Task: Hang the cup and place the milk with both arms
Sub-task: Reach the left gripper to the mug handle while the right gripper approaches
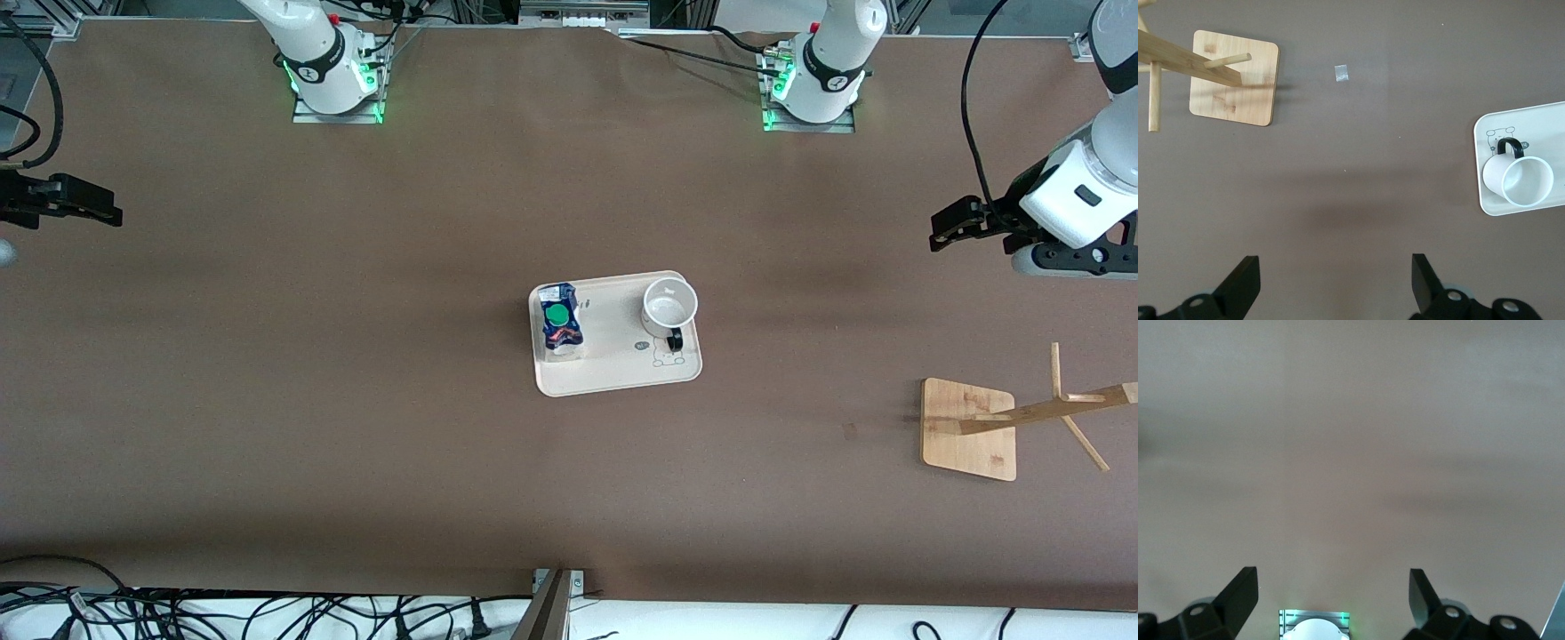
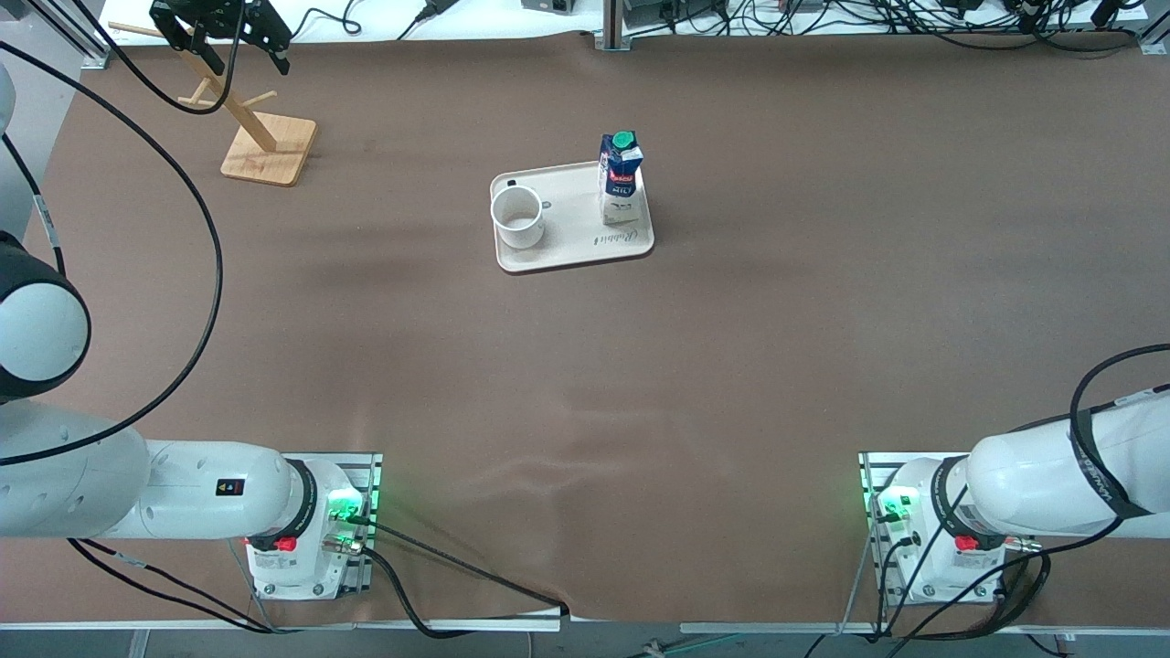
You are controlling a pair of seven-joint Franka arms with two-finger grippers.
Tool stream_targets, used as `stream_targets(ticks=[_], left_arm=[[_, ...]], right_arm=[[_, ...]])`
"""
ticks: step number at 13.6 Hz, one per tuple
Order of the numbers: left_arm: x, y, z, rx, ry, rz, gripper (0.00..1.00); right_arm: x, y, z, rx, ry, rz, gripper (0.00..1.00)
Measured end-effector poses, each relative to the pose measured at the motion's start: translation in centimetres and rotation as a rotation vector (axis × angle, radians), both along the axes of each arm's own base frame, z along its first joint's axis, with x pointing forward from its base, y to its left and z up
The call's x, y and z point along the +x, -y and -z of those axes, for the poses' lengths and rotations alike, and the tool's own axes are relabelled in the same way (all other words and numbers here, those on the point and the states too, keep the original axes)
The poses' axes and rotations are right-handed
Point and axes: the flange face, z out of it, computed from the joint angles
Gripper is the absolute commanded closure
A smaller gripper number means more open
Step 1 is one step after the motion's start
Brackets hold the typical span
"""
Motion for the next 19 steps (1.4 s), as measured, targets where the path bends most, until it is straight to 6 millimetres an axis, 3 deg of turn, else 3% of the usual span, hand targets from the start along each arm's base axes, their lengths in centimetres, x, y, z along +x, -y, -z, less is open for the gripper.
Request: stream_targets(ticks=[9, 12, 16, 19], left_arm=[[-0.1, 0.2, -0.2, 0.0, 0.003, 0.001, 0.0], [0.2, 1.5, 0.8, -0.019, -0.016, 0.003, 0.0], [1.5, 5.5, 4.2, -0.048, -0.072, -0.041, 0.0], [2.0, 12.3, 7.3, -0.048, -0.094, -0.116, 0.0]], right_arm=[[0.1, 0.0, 0.0, 0.0, 0.003, -0.002, 0.0], [0.7, -0.8, 0.5, 0.003, 0.02, -0.018, 0.0], [2.0, -3.1, 2.7, 0.05, 0.013, -0.023, 0.0], [2.5, -4.9, 3.9, 0.069, -0.005, -0.024, 0.0]])
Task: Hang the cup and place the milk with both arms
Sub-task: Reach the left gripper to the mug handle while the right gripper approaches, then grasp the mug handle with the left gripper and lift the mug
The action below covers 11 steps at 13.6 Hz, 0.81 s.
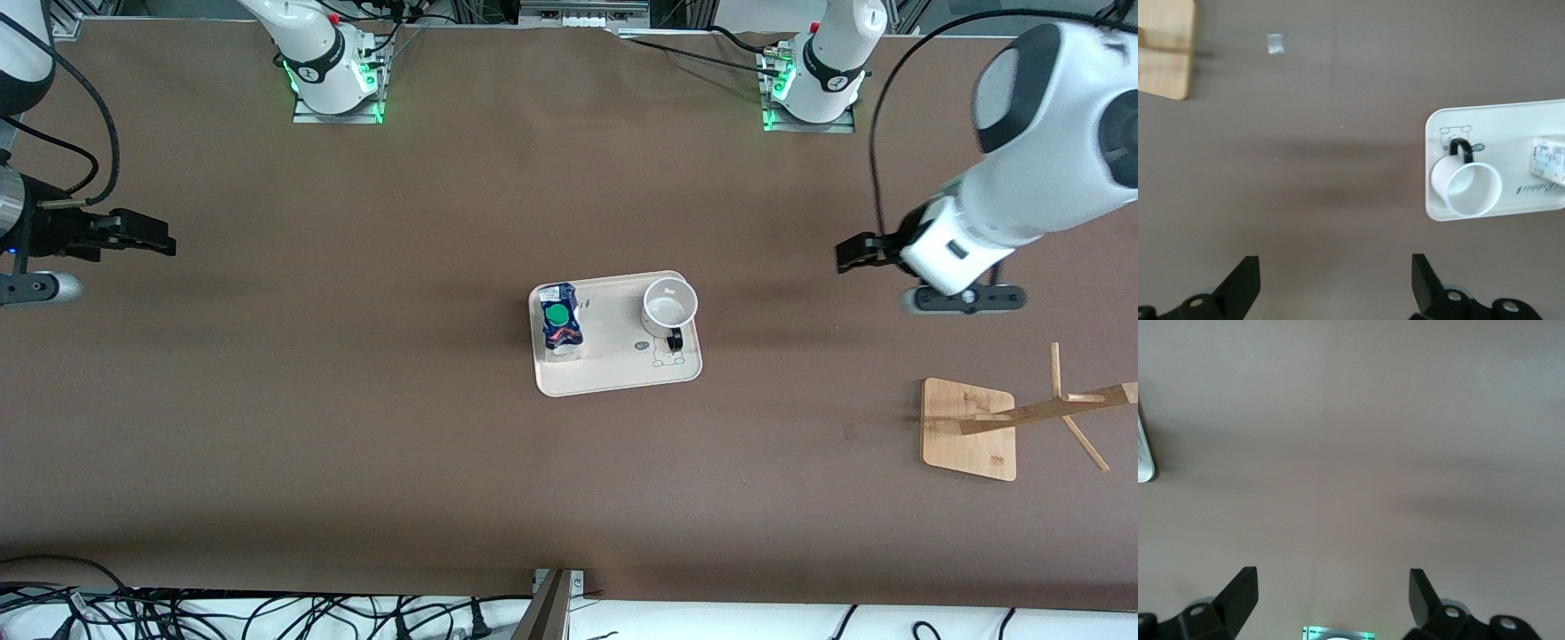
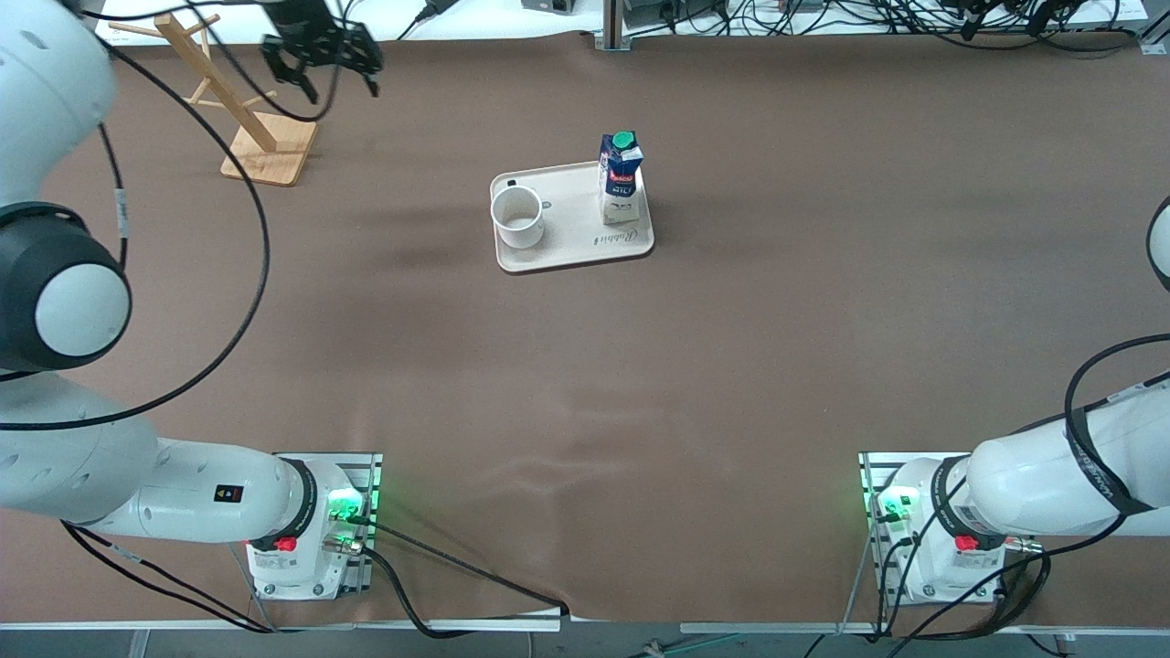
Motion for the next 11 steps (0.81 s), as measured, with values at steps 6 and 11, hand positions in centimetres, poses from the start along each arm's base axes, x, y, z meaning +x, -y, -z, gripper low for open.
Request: stream_targets(ticks=[6, 11], left_arm=[[-0.6, 16.0, 11.6, 0.02, 0.008, -0.144, 0.0], [-1.0, 21.0, 21.4, -0.001, -0.001, -0.2, 0.0]], right_arm=[[0.9, -7.4, 4.5, -0.003, -0.069, -0.086, 0.0], [1.1, -10.3, 6.8, -0.006, -0.104, -0.125, 0.0]])
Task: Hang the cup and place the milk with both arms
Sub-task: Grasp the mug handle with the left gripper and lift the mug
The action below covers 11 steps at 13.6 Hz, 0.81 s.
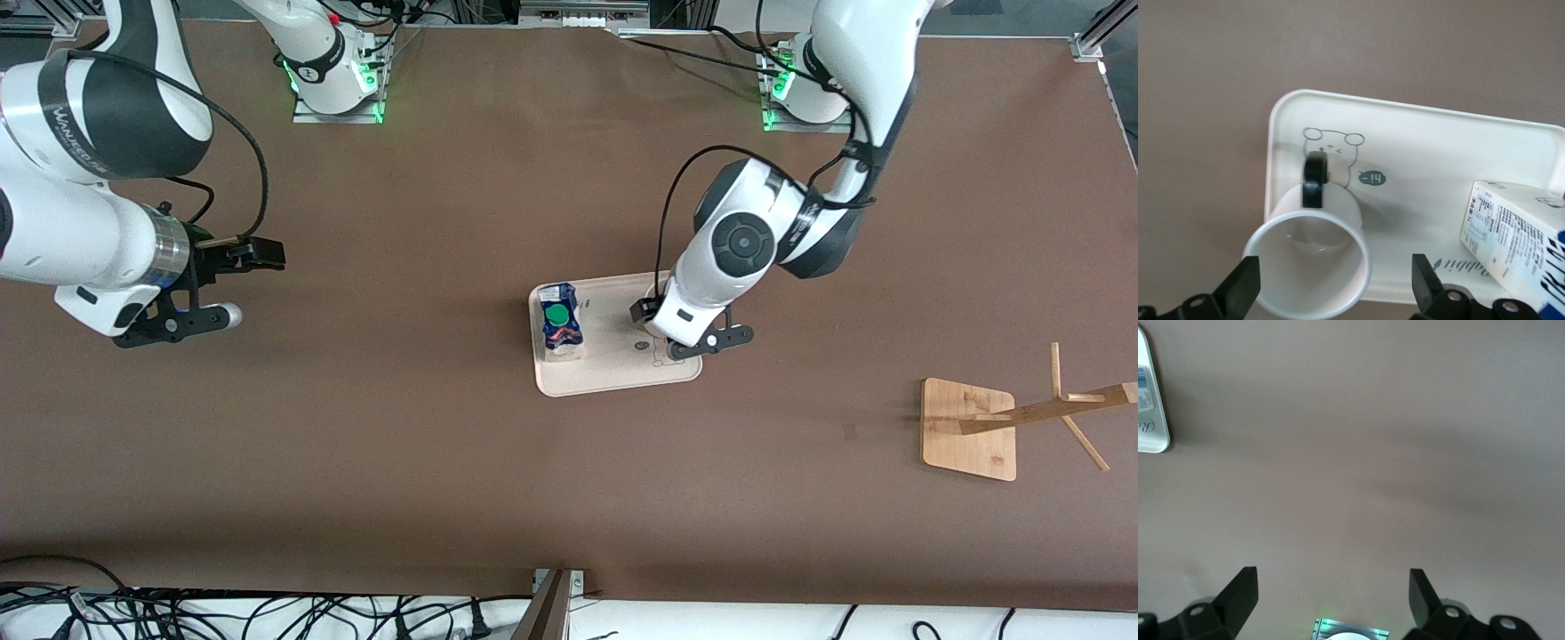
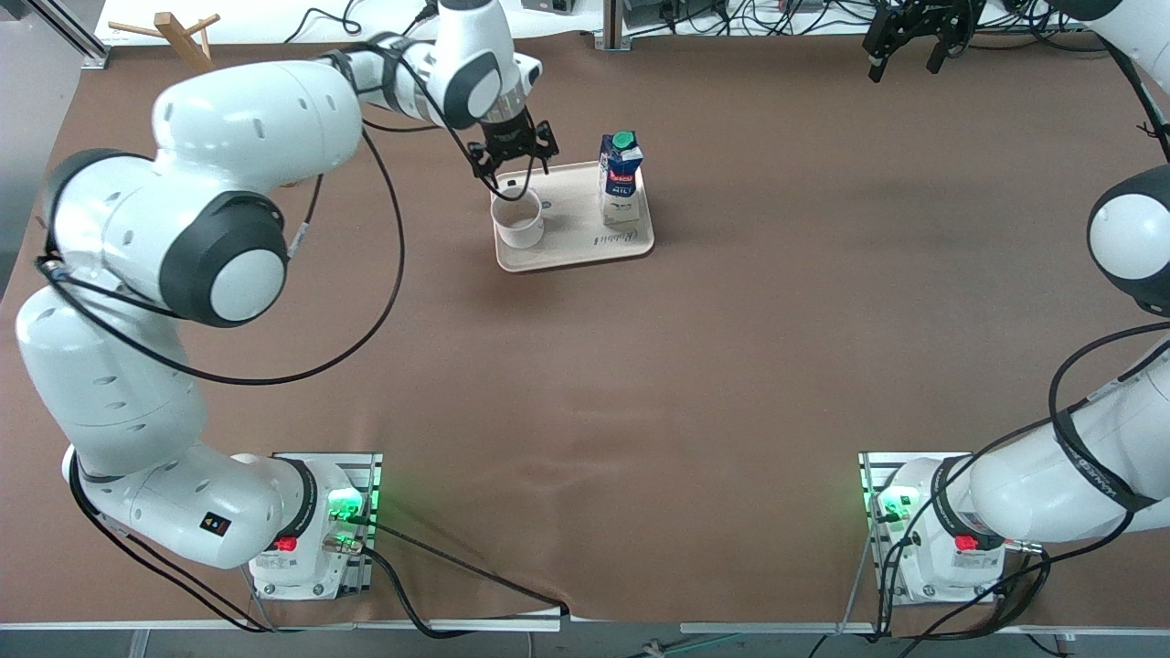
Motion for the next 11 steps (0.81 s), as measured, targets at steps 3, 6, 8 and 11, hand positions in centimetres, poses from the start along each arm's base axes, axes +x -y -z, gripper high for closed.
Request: stream_targets(ticks=[3, 6, 8, 11], left_arm=[[-0.8, 1.9, 3.0, 0.004, -0.006, -0.028, 0.55], [-0.8, 1.9, 3.7, 0.001, -0.004, 0.01, 1.0], [-0.7, 1.7, 4.0, -0.002, -0.004, 0.06, 1.0], [-0.6, 1.1, 4.2, 0.007, -0.018, 0.074, 1.0]], right_arm=[[-0.3, -4.7, 1.3, -0.029, 0.011, 0.042, 0.0], [-1.1, -9.1, 2.0, -0.045, 0.021, 0.045, 0.0], [-1.3, -10.4, 2.4, -0.017, 0.014, 0.044, 0.0], [-1.3, -10.8, 2.9, 0.026, -0.009, 0.055, 0.0]])
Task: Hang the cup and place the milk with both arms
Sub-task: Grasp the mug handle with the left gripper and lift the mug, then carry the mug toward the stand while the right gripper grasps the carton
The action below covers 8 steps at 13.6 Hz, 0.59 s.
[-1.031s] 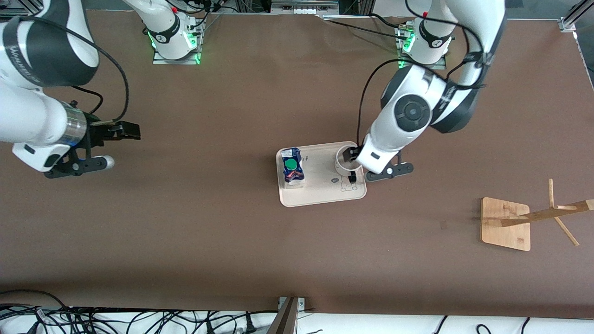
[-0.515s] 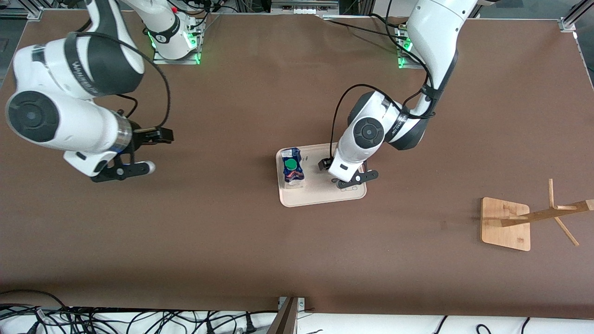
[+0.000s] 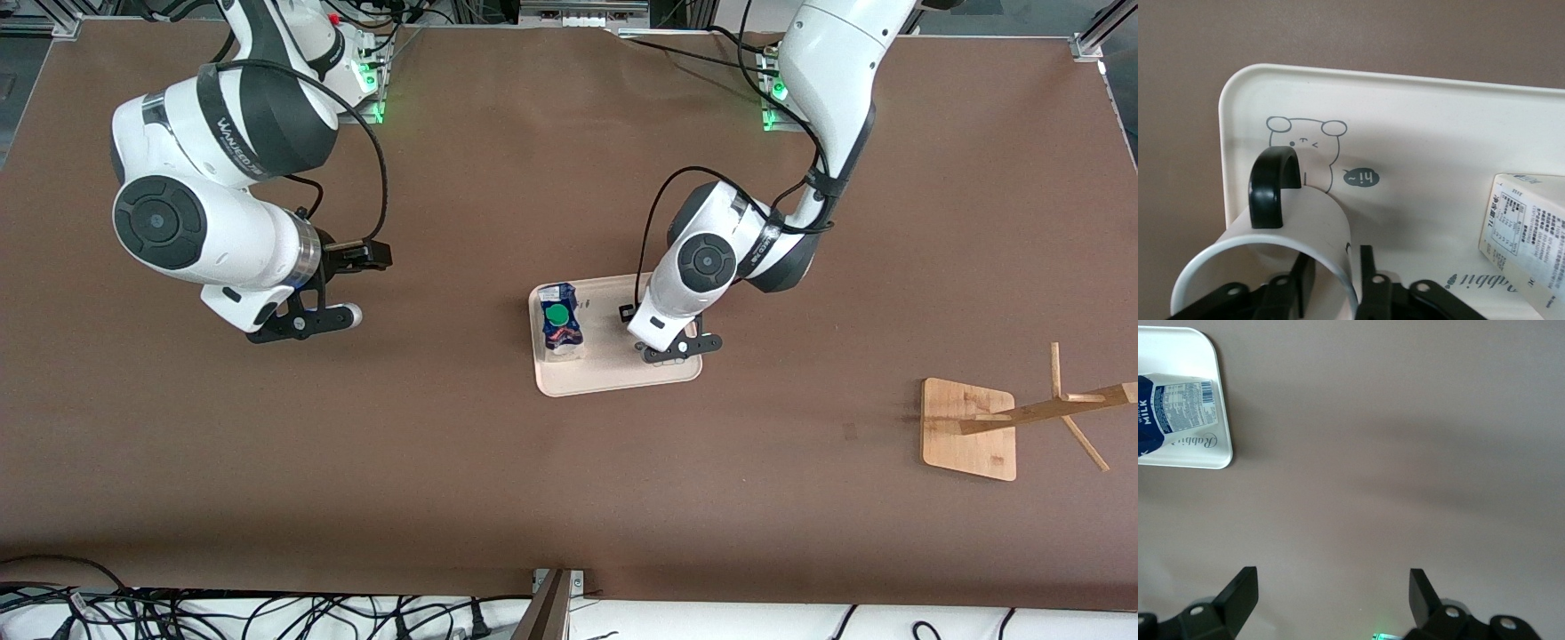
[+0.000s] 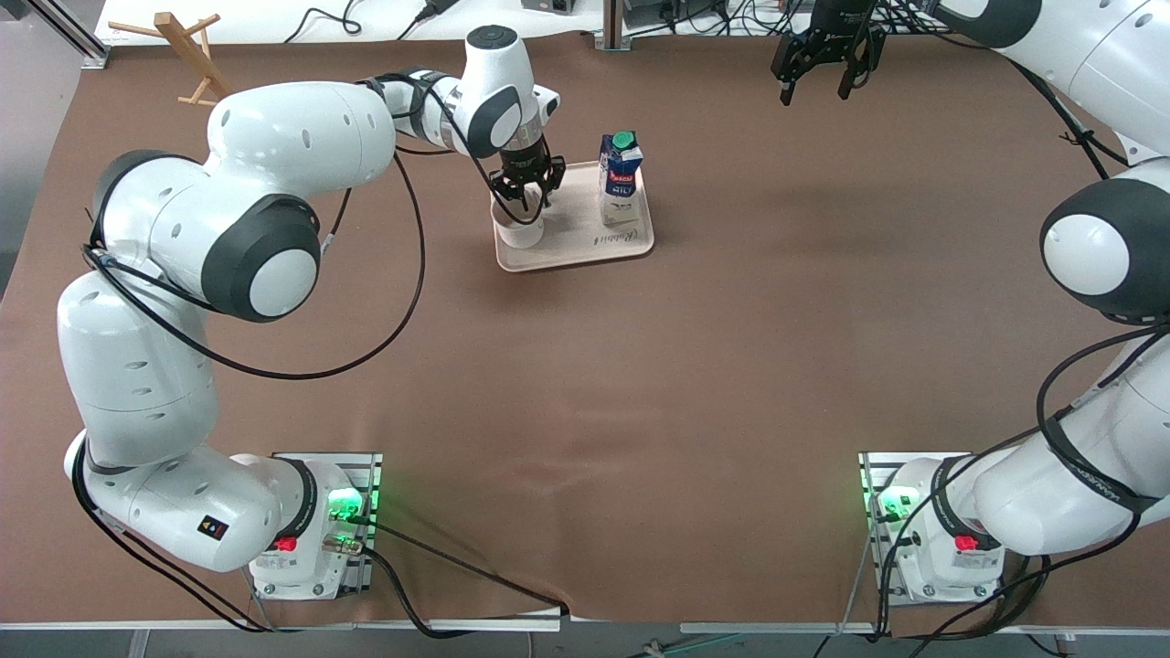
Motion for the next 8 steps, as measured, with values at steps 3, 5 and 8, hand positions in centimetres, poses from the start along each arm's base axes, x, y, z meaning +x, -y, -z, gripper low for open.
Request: stream_targets(ticks=[3, 5, 8], left_arm=[[0.1, -0.1, -0.9, 0.005, -0.009, 0.001, 1.0], [0.9, -1.4, -3.8, 0.012, -0.024, -0.012, 1.0], [2.8, -7.3, -13.4, 0.016, -0.024, -0.084, 1.0]], right_arm=[[0.1, -0.1, 0.4, -0.001, -0.006, 0.0, 0.0], [0.0, -0.4, 0.6, -0.001, -0.008, -0.005, 0.0], [-0.1, -1.0, 1.0, -0.002, -0.01, -0.014, 0.0]])
